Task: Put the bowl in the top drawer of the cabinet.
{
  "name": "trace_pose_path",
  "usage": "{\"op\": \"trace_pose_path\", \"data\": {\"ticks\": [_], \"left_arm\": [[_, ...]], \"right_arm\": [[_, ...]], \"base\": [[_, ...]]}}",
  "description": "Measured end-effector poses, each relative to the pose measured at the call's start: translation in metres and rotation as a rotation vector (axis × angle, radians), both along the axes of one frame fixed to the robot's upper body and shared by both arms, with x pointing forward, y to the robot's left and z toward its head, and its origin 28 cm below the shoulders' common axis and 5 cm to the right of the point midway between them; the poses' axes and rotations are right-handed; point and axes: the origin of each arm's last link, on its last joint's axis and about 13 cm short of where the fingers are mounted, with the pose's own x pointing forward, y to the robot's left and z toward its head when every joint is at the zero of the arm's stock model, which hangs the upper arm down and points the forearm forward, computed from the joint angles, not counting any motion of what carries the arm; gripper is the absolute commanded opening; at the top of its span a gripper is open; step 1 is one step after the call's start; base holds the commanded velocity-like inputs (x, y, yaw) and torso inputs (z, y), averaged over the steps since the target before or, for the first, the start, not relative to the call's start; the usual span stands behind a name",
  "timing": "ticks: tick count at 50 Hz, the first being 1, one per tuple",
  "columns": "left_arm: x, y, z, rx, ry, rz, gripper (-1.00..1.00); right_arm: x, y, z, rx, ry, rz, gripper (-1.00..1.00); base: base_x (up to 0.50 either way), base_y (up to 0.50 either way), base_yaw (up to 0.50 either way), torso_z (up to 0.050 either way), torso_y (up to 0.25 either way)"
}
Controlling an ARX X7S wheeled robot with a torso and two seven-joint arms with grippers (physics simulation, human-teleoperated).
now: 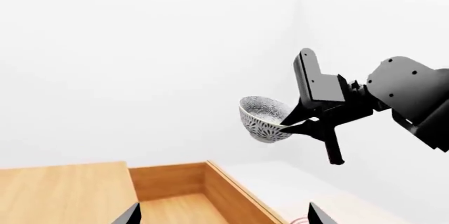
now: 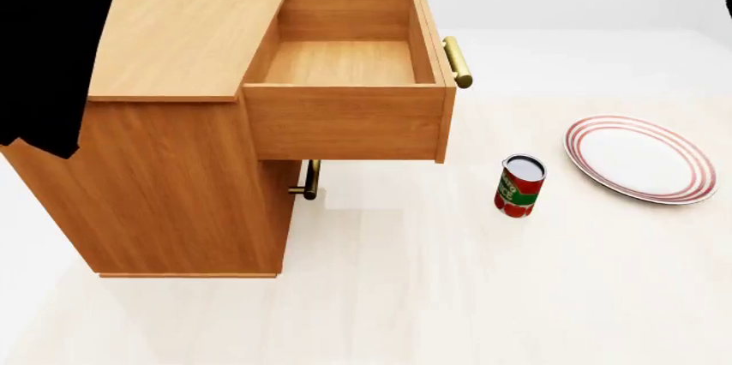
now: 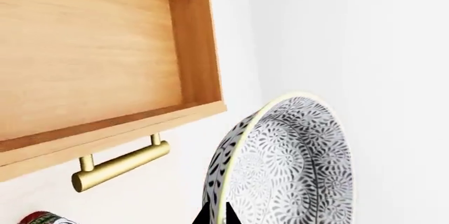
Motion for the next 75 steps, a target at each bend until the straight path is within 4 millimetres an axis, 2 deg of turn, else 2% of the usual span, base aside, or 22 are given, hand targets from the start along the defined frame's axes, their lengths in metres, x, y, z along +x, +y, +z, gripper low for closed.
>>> {"op": "trace_pose_path", "data": {"ticks": [15, 31, 50, 75], "left_arm": [[-0.004, 0.006, 0.000, -0.014, -0.016, 0.019, 1.00], [-0.012, 0.010, 0.003, -0.023, -0.047, 0.011, 1.00], [-0.014, 0.014, -0.006, -0.005, -0.024, 0.013, 1.00], [-0.017, 0.016, -0.009, 0.000, -0.018, -0.006, 1.00]], "right_arm": [[0.008, 0.044, -0.009, 0.003, 0.018, 0.173, -1.00], [0.009, 0.073, -0.018, 0.012, 0.031, 0.290, -1.00], [0.013, 0.080, -0.028, 0.005, 0.047, 0.302, -1.00], [0.006, 0.085, -0.019, -0.008, 0.029, 0.303, -1.00]], "base": [[0.00, 0.00, 0.00, 0.000, 0.001], [0.00, 0.00, 0.00, 0.000, 0.000], [0.00, 0.00, 0.00, 0.000, -0.053], [0.00, 0.00, 0.00, 0.000, -0.097]]}}
